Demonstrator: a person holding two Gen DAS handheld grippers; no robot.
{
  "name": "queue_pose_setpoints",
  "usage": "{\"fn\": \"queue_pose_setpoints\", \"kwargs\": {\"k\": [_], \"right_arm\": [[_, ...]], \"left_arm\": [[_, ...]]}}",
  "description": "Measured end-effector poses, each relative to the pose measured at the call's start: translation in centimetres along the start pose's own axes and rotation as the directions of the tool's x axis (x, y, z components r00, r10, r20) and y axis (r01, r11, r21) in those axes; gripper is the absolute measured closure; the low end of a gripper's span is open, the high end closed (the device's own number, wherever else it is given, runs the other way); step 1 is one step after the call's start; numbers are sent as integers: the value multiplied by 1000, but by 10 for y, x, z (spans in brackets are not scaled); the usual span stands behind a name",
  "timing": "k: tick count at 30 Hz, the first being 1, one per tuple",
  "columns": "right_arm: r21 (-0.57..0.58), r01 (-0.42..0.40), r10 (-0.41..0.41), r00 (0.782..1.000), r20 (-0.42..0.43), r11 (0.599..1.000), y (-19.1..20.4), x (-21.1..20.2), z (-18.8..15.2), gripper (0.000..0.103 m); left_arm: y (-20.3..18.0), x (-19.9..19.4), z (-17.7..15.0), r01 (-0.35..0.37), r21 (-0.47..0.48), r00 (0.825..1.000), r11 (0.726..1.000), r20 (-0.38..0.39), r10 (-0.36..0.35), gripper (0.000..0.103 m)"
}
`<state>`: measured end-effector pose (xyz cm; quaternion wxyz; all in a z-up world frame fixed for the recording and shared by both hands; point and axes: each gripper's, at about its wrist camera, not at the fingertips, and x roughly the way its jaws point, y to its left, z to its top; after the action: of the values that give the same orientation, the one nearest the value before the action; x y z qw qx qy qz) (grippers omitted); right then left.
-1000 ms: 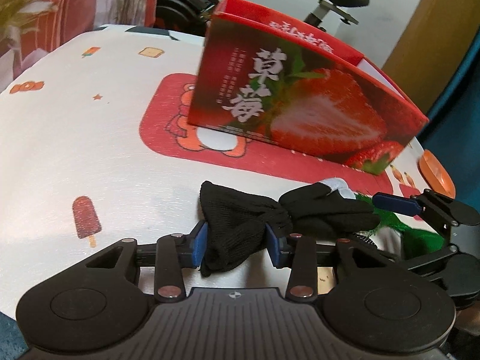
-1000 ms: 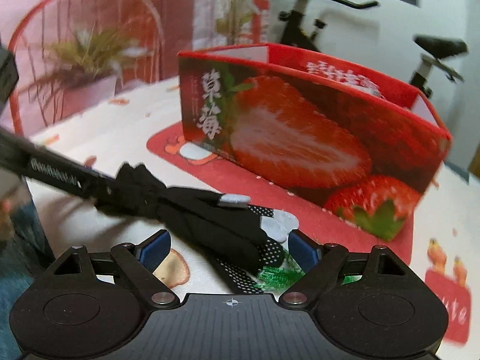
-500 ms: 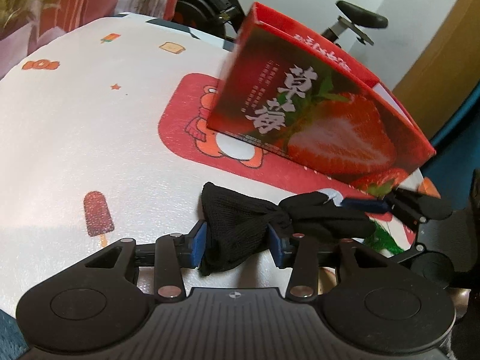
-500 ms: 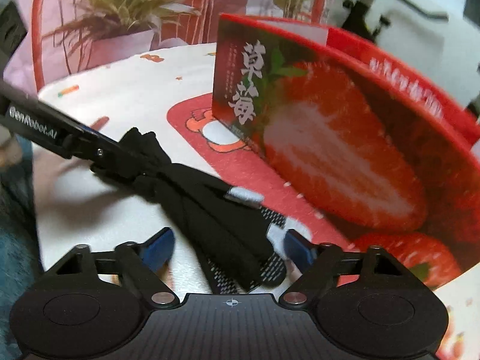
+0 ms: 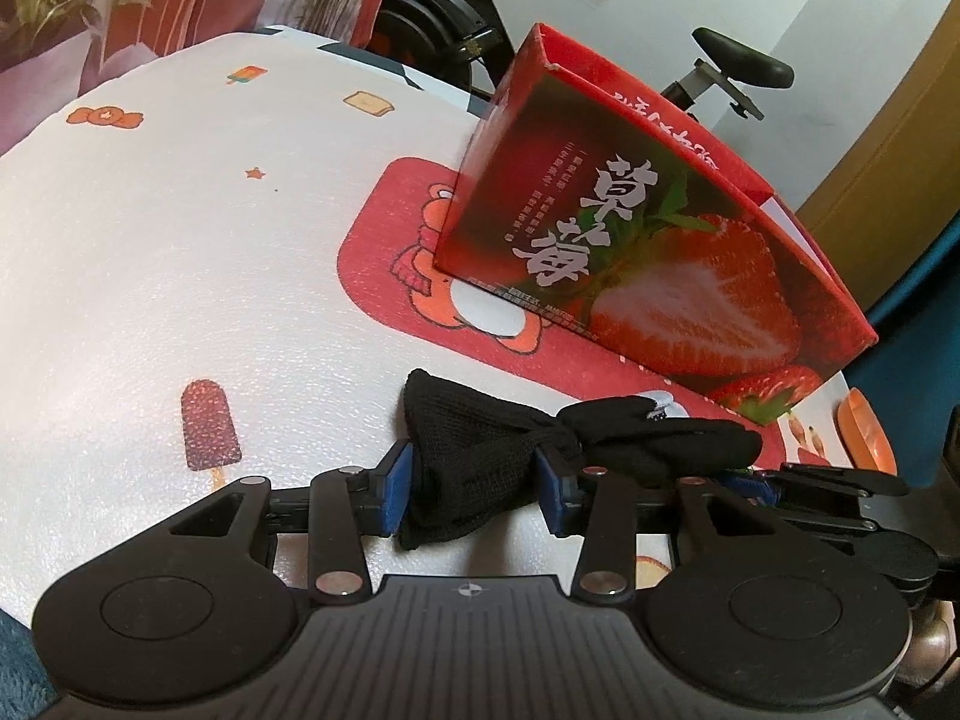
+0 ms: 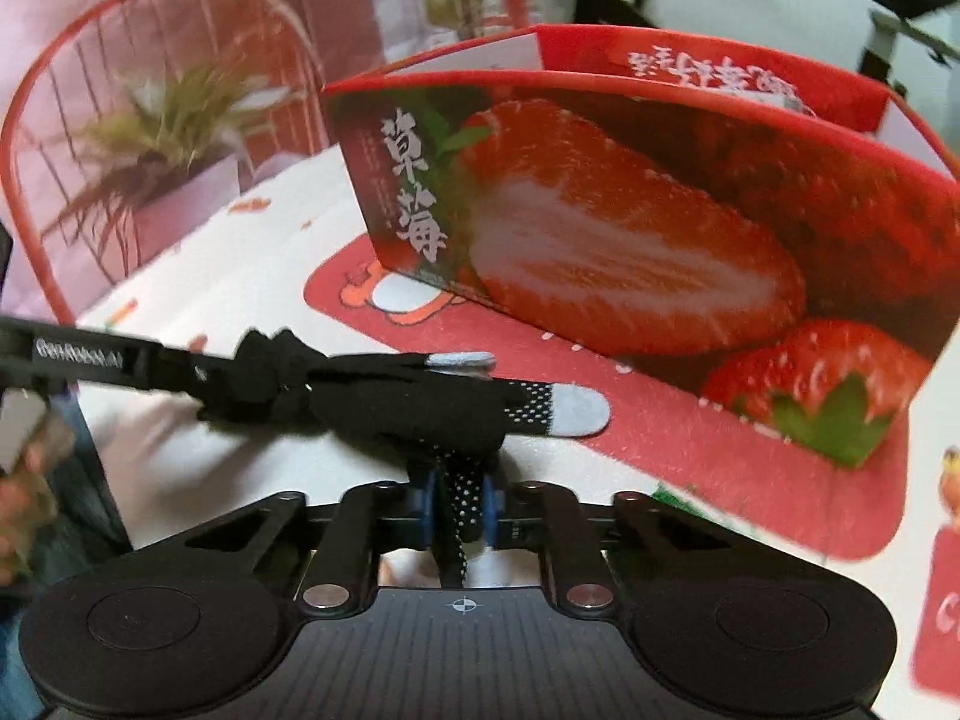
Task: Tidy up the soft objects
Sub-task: 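Lift the black gloves with both grippers off the table, then carry the gloves over the red box and lower them inside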
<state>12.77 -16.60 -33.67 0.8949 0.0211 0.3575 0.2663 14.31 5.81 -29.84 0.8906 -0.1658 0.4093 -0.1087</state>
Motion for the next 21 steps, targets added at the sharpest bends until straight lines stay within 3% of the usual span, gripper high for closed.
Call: {"fn": "queue_pose_setpoints", "kwargs": {"k": [5, 14, 21], "right_arm": [[10, 2, -3, 999, 42, 1000, 7, -7, -2, 93], [9, 23, -24, 989, 148, 1000, 10, -32, 7, 93], [4, 34, -34, 968, 251, 999, 12, -61, 23, 93]], "left_arm": [[1, -3, 0, 25, -10, 1000, 1000, 10, -25, 80], [-9, -17, 7, 62, 5, 996, 998, 60, -62, 83], [-34, -47, 27, 75, 95, 979, 993, 181, -92, 83]]}}
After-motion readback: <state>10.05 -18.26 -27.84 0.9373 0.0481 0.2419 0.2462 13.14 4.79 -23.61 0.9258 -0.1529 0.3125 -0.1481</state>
